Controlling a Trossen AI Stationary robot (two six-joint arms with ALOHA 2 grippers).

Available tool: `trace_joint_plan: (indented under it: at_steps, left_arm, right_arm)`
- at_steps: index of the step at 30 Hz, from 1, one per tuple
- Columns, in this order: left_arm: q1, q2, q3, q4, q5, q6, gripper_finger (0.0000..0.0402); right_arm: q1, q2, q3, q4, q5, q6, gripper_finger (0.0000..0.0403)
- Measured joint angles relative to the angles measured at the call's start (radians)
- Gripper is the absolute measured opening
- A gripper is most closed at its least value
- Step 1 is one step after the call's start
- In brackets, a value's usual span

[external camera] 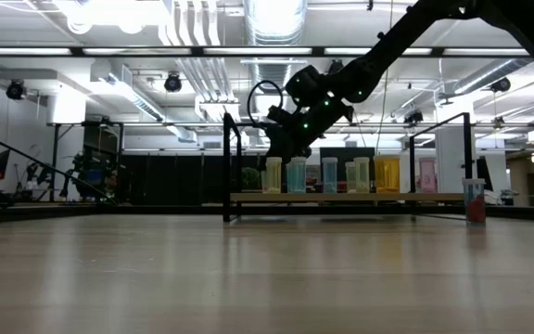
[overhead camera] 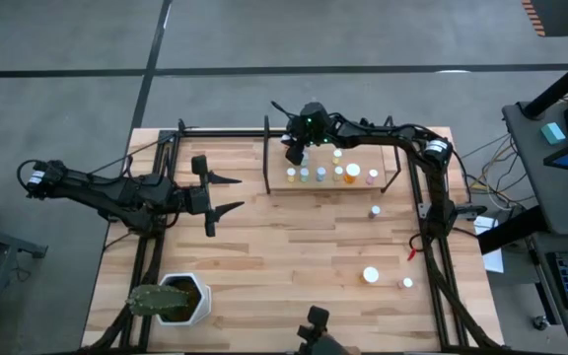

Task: Pick and place medicine bottles onto shelf by color
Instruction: Put the yellow pill bottle on the shelf aligned with the other yellow pill bottles, then put the blue pill bottle on the shelf aligned with the other blue pill bottle

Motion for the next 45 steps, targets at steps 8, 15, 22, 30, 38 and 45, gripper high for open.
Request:
trace_joint_plan:
  at_steps: [8, 15, 22, 30, 38, 45]
  left_arm:
    - [0.0, 0.003, 0.0, 0.0, 0.0, 0.002, 0.0224]
    - [0.0, 0.003, 0.0, 0.006, 0.0, 0.003, 0.0224]
    - [0.0, 0.003, 0.0, 0.007, 0.0, 0.002, 0.0224]
    - [0.0, 0.048, 0.0, 0.048, 0.0, -0.002, 0.0224]
    - [-0.001, 0.124, 0.001, 0.081, 0.003, -0.071, 0.0224]
    - [-0.002, 0.184, 0.001, 0.089, 0.006, -0.139, 0.0224]
  right_arm:
    - [0.001, 0.0, 0.001, -0.021, 0.0, 0.002, 0.0147]
    - [0.001, -0.006, 0.001, -0.035, 0.0, 0.012, 0.018]
    - [0.004, -0.071, 0.001, -0.058, -0.001, 0.012, 0.0187]
    - [0.057, -0.246, 0.001, -0.243, -0.01, 0.035, 0.0184]
    - [0.216, -0.486, -0.004, -0.615, -0.013, 0.228, 0.017]
    - [0.399, -0.603, -0.01, -0.902, -0.014, 0.523, 0.0167]
